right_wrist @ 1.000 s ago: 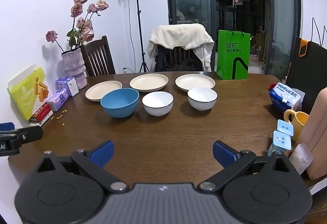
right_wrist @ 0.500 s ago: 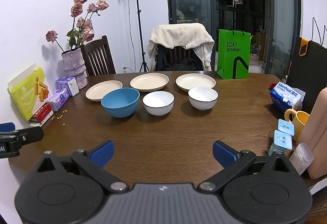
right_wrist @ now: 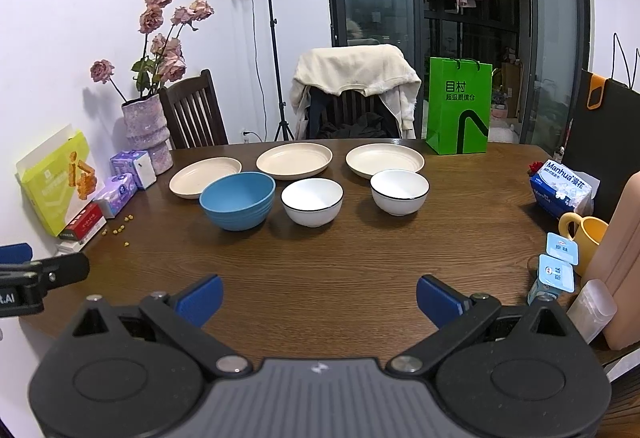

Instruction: Organize plates and bowls

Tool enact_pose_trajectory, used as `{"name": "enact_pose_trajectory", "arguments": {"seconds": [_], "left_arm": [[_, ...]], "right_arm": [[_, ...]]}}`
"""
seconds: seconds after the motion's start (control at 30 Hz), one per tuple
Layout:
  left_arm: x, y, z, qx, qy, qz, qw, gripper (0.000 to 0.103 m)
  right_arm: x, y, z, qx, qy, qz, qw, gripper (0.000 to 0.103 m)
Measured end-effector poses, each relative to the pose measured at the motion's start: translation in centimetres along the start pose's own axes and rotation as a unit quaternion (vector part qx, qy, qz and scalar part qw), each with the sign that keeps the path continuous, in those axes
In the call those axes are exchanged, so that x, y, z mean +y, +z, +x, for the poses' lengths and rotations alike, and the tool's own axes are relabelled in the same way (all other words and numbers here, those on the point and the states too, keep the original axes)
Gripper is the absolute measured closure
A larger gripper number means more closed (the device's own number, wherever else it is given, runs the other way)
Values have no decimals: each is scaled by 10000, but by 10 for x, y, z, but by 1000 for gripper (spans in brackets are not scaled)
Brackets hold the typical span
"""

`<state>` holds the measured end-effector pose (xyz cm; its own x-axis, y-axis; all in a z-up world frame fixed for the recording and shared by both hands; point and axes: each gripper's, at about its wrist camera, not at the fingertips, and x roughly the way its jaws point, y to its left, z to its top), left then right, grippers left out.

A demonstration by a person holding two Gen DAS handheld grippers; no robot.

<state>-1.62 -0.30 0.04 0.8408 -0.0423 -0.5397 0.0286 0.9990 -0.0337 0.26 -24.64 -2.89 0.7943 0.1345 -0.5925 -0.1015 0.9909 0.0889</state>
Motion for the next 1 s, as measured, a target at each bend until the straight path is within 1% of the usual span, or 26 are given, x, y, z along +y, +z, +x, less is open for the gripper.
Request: {"name": "enact_pose_trajectory", "arguments": {"seconds": [1.0], "left_arm": [[-4,-3,1,-3,-4,21,10000,0]], "right_arm": [[4,0,0,12,19,5,10000,0]]}}
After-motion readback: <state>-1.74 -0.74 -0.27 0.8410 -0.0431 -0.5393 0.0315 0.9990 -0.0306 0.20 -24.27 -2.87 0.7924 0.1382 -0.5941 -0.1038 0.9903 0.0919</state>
